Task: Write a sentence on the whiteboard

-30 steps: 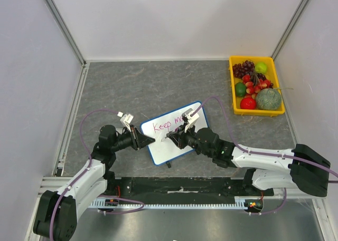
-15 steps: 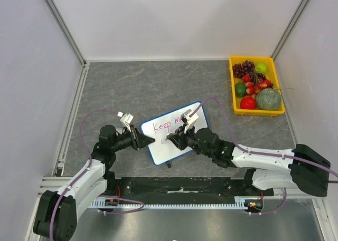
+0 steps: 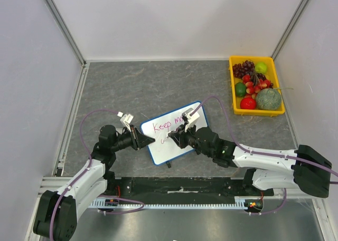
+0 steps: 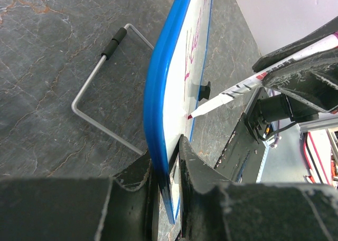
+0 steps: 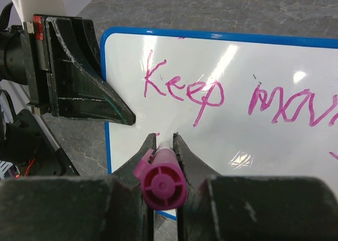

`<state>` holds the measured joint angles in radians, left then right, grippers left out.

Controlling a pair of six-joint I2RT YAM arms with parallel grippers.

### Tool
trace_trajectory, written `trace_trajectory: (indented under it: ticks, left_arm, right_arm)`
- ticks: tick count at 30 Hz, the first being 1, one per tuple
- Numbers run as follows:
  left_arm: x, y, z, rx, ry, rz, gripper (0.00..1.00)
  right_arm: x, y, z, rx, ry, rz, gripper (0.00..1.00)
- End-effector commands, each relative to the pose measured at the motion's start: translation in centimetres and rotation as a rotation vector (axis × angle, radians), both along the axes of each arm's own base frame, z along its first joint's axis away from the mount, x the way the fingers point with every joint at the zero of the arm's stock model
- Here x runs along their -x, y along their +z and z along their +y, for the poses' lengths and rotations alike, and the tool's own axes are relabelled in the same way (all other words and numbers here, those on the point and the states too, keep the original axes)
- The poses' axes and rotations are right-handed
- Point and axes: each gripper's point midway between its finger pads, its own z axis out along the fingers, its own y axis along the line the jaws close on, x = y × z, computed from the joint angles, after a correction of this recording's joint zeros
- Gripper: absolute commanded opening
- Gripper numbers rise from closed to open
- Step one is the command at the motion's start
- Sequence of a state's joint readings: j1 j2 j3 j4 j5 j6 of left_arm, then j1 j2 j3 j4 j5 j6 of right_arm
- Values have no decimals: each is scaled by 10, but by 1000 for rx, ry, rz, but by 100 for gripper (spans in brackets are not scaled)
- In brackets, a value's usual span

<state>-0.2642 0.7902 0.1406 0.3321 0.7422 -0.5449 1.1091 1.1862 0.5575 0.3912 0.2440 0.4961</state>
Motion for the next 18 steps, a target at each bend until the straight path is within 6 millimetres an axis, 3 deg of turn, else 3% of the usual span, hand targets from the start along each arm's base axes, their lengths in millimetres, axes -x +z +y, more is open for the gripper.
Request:
trace_trajectory:
  ticks: [1, 9, 18]
  left_arm:
    - [-11, -3, 7, -52, 42, -77, 2]
    - [-11, -4, 7, -53, 41, -77, 2]
    - [-12, -3, 7, -53, 43, -80, 2]
  right_arm:
    - [-16, 31, 0, -30, -66, -66, 0]
    - [-19, 35, 0, -29, -78, -70, 0]
    - [-9, 10, -2, 18, -42, -30, 0]
